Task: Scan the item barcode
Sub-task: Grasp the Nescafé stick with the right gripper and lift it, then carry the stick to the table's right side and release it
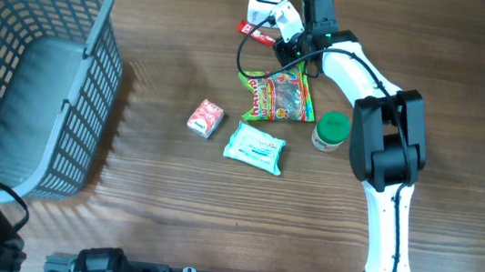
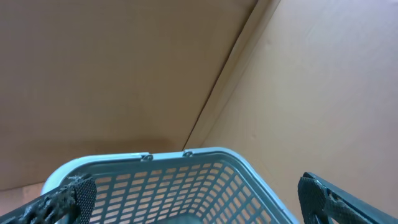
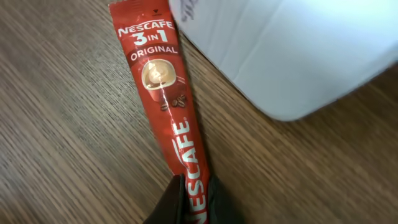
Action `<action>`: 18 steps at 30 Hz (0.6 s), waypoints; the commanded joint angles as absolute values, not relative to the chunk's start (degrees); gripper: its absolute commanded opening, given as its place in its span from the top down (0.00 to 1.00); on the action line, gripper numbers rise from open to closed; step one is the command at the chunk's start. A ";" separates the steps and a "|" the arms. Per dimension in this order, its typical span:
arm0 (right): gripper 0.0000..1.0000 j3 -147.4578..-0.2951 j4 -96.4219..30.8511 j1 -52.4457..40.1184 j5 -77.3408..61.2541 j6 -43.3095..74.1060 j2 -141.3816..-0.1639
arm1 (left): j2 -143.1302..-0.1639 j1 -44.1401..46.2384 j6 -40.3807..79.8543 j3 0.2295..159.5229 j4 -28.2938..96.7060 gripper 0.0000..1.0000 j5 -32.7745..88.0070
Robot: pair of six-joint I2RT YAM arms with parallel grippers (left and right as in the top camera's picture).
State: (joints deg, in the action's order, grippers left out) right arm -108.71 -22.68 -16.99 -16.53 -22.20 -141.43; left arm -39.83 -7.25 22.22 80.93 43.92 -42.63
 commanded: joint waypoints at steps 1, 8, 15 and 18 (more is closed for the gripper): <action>0.95 -107.00 -26.87 -16.86 -16.69 -15.75 -139.98 | -39.75 -7.57 22.74 80.84 44.73 0.00 -43.62; 0.95 -107.00 -38.50 -16.80 -29.87 -4.03 -126.76 | -39.68 -4.91 22.76 80.84 49.50 0.00 -43.59; 0.96 -107.00 -42.65 -14.37 -55.20 10.37 -120.14 | -39.70 -4.86 22.83 80.84 59.46 0.00 -43.57; 0.96 -106.98 -46.46 -13.23 -67.07 21.50 -120.01 | -39.70 -4.86 23.05 80.84 60.77 0.00 -43.11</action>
